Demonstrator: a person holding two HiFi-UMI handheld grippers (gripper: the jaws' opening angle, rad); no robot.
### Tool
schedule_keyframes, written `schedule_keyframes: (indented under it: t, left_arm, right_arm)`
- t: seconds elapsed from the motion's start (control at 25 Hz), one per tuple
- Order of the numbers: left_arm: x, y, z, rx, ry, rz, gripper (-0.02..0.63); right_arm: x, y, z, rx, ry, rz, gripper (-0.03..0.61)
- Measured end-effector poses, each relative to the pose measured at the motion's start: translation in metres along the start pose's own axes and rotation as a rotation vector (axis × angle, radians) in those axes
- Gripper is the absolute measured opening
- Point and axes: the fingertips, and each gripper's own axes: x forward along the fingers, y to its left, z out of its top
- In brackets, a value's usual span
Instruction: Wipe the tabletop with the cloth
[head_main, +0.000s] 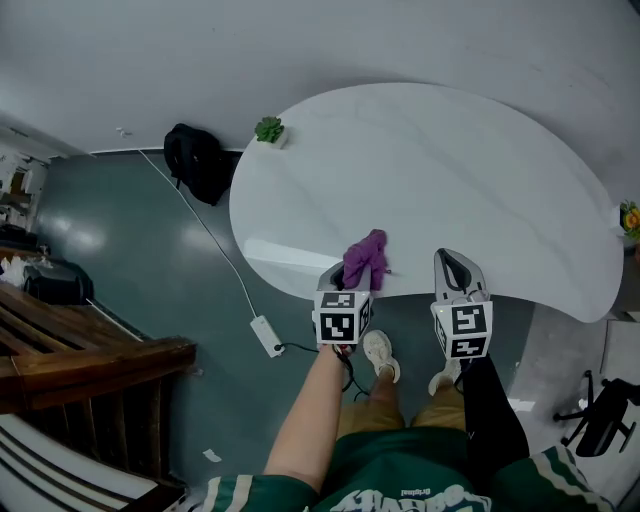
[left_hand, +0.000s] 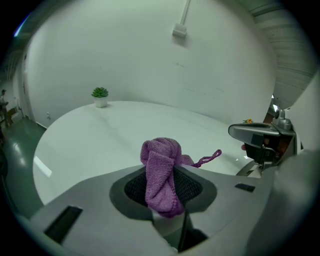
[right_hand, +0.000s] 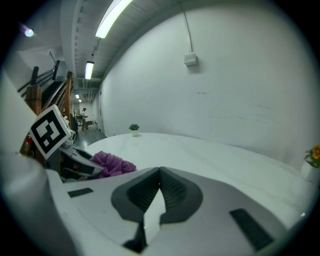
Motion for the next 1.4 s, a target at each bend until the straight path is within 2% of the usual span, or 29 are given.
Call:
schedule_keyframes:
  t: [0.32, 0.52, 0.64, 0.8, 0.88, 0.92, 1.04, 1.2, 1.32, 1.4]
  left_arm:
    - [-0.058, 0.124, -0.021, -0.026, 0.0, 0.193, 0.113]
    - [-0.089, 0.183, -0.032, -0.044, -0.001, 0.3, 0.112]
    - [-0.097, 0.198, -0.035, -0.038, 0.002, 0.359, 0.114]
    - [-0.098, 0.192, -0.033, -0.021, -0.004, 0.416, 0.109]
    - [-0.095, 0.173, -0.026, -0.007, -0.026, 0.408, 0.109]
    - [-0.091, 0.156, -0.021, 0.026, -0.036, 0.385, 0.109]
    - [-0.072, 0.085, 0.0, 0.122, -0.073, 0.269, 0.109]
    - [-0.036, -0.029, 0.021, 0.162, -0.102, 0.096, 0.109]
    - [-0.002, -0.126, 0.03, 0.24, -0.114, -0.045, 0.11]
    - [0.019, -0.191, 0.034, 0.258, -0.12, -0.125, 0.11]
  right_arm:
    - [0.043, 0.097, 0.028, -0.05, -0.022, 0.152, 0.003]
    - [0.053, 0.126, 0.036, -0.068, -0.029, 0.198, 0.003]
    - [0.051, 0.127, 0.035, -0.068, -0.029, 0.203, 0.003]
    - [0.04, 0.118, 0.028, -0.058, -0.032, 0.196, 0.003]
    - [0.033, 0.102, 0.024, -0.047, -0.036, 0.178, 0.003]
    - [0.028, 0.091, 0.021, -0.038, -0.036, 0.163, 0.003]
    - [0.012, 0.049, 0.011, -0.006, -0.036, 0.107, 0.003]
    - [-0.026, -0.029, -0.004, 0.039, -0.046, 0.005, 0.003]
    - [-0.07, -0.107, -0.027, 0.084, -0.036, -0.125, 0.003]
    - [-0.102, -0.162, -0.045, 0.105, -0.028, -0.204, 0.003]
